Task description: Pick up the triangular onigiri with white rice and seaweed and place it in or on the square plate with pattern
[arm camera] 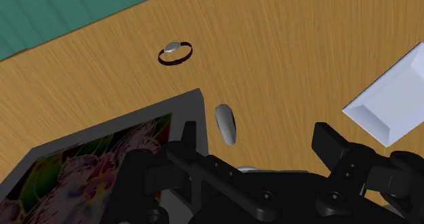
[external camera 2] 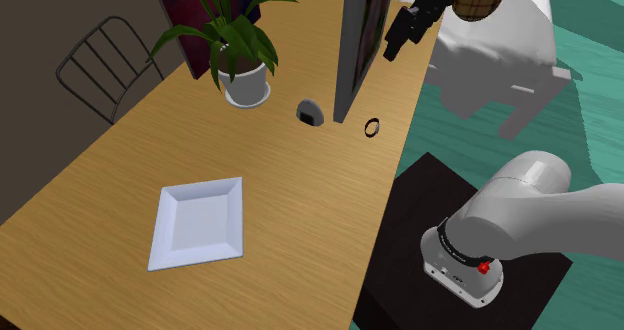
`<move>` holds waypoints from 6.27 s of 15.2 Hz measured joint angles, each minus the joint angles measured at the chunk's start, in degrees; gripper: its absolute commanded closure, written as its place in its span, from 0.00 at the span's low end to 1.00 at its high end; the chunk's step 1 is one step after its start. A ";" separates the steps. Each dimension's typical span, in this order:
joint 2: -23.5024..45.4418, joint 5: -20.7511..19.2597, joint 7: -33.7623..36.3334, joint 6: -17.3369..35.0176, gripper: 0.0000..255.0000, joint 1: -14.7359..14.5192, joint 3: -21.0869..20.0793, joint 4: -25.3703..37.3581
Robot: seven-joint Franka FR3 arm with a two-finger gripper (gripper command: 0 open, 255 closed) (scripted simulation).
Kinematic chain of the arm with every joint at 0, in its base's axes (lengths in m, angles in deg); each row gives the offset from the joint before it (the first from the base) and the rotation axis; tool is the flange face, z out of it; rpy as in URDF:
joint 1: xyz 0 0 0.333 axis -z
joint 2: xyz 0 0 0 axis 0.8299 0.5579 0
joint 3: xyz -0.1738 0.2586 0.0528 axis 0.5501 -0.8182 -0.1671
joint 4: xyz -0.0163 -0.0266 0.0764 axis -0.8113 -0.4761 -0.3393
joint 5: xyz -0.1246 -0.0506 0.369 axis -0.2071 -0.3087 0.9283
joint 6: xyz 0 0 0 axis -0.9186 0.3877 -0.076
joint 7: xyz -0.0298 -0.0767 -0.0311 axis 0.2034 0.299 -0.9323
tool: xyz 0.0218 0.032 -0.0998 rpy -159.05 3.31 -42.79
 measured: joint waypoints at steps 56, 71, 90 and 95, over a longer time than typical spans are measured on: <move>43.38 14.89 -27.89 75.19 1.00 -17.62 8.21 -14.02; 34.79 3.67 -17.92 64.17 1.00 -13.50 5.20 -11.30; 38.31 -16.39 24.77 58.49 1.00 -13.07 -20.98 -3.46; 42.89 -23.04 35.92 55.00 1.00 -14.08 -26.61 2.60</move>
